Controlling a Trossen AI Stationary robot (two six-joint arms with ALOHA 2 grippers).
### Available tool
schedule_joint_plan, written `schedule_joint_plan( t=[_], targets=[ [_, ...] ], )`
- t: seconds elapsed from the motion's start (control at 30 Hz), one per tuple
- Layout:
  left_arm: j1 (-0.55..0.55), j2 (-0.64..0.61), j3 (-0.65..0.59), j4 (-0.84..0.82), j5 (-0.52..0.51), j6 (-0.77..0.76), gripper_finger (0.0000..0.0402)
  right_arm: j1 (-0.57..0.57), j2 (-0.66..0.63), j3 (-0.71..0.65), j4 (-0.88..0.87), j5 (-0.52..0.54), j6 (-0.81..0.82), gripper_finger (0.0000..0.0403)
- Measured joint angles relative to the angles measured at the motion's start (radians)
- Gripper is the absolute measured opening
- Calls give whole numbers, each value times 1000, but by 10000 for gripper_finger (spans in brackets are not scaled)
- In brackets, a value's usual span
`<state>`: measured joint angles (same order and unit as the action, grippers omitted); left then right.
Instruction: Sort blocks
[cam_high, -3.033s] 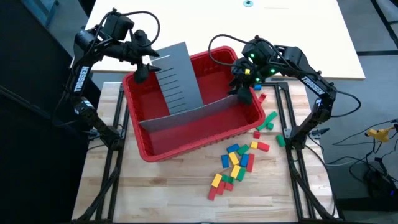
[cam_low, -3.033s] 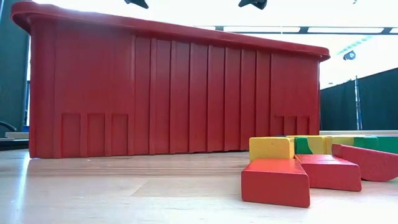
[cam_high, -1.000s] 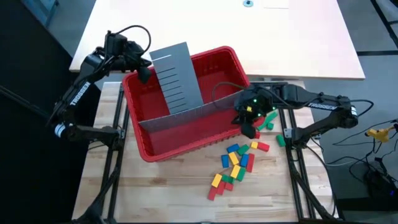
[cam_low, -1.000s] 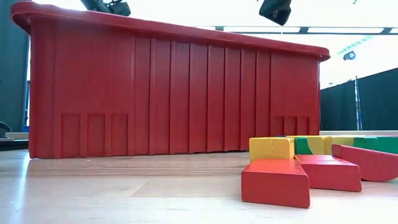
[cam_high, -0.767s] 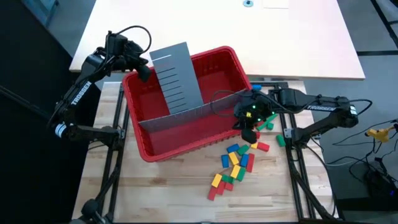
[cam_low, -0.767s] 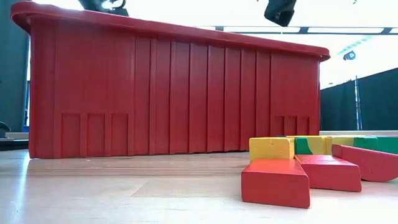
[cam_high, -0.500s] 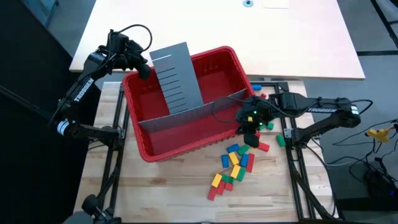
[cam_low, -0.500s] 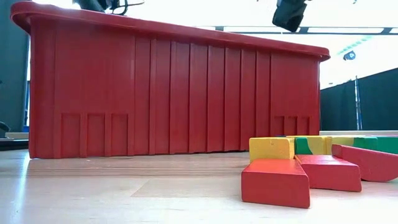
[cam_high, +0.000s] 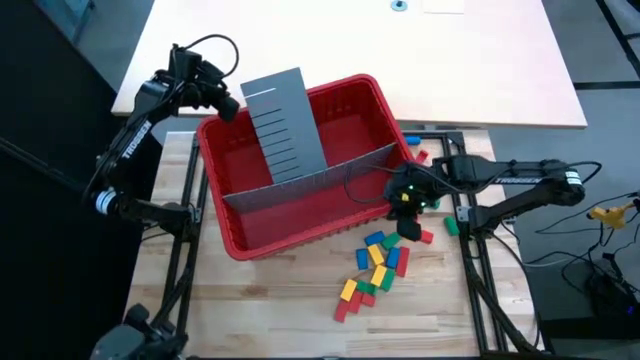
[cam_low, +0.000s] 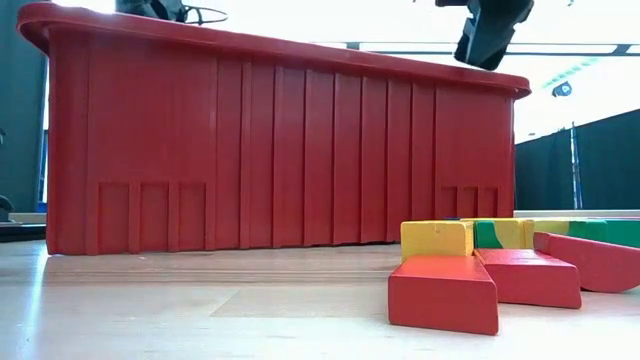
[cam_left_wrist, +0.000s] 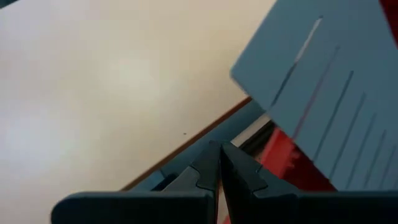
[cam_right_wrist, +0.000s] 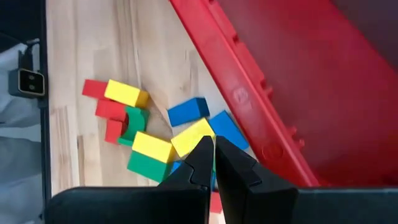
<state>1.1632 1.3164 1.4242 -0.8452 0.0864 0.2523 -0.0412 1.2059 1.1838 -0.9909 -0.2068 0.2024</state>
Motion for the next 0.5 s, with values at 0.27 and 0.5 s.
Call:
schedule_joint_plan(
  t=[0.27,0.5],
  targets=[
    [13,40,-1,0,0,0,0,0,-16,-39,2,6,3,0],
    [13,87,-1,-18,2,-1,0,0,-29,-41,2,35,10,0]
  ],
)
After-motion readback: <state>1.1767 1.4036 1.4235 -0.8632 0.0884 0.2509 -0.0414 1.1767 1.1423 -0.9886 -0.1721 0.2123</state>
